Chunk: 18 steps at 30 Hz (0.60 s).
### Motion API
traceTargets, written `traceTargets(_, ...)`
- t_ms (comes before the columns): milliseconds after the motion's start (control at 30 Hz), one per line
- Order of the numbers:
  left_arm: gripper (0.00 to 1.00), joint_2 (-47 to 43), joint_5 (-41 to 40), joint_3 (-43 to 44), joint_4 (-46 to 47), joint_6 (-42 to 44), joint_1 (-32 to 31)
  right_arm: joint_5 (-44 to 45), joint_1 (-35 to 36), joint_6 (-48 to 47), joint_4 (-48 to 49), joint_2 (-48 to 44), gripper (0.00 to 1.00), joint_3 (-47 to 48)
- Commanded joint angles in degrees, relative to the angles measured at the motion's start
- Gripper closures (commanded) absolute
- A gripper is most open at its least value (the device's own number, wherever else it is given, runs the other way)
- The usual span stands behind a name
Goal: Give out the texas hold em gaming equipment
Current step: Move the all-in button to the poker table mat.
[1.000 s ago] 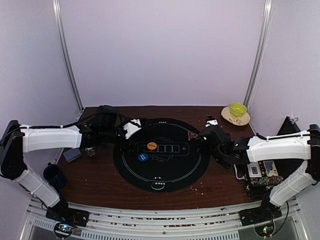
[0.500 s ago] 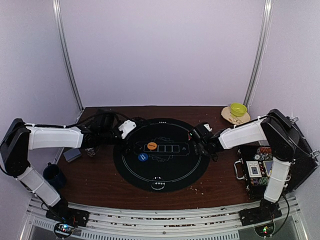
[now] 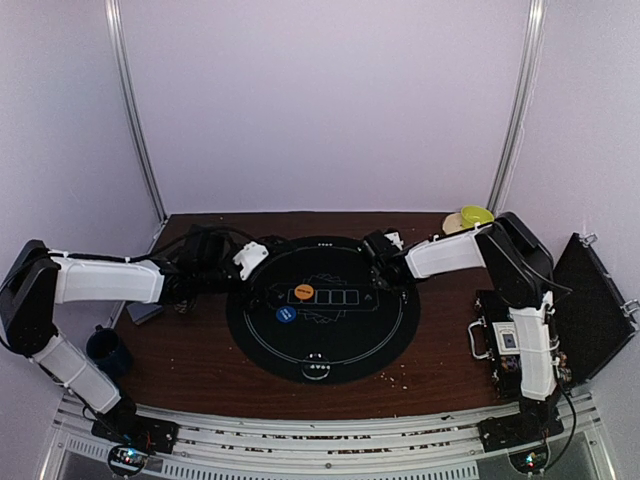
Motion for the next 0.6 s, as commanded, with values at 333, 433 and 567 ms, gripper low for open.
traceTargets(333, 0.02, -0.2, -0.4, -0.6, 4.4, -0.6, -0.1, 0.6, -2.9, -0.1, -2.7, -2.5, 0.0, -3.4)
traceTargets(433, 0.02, -0.3, -0.8, -0.7, 4.6, -0.5, -0.1, -0.3, -3.5, -0.9, -2.4, -0.9, 0.0, -2.7)
traceTargets(567, 0.02, -0.5, -1.2, -0.9, 4.8, -0.4, 0.0, -3.6, -3.4, -2.6, -2.6, 3.9, 0.0, 1.3)
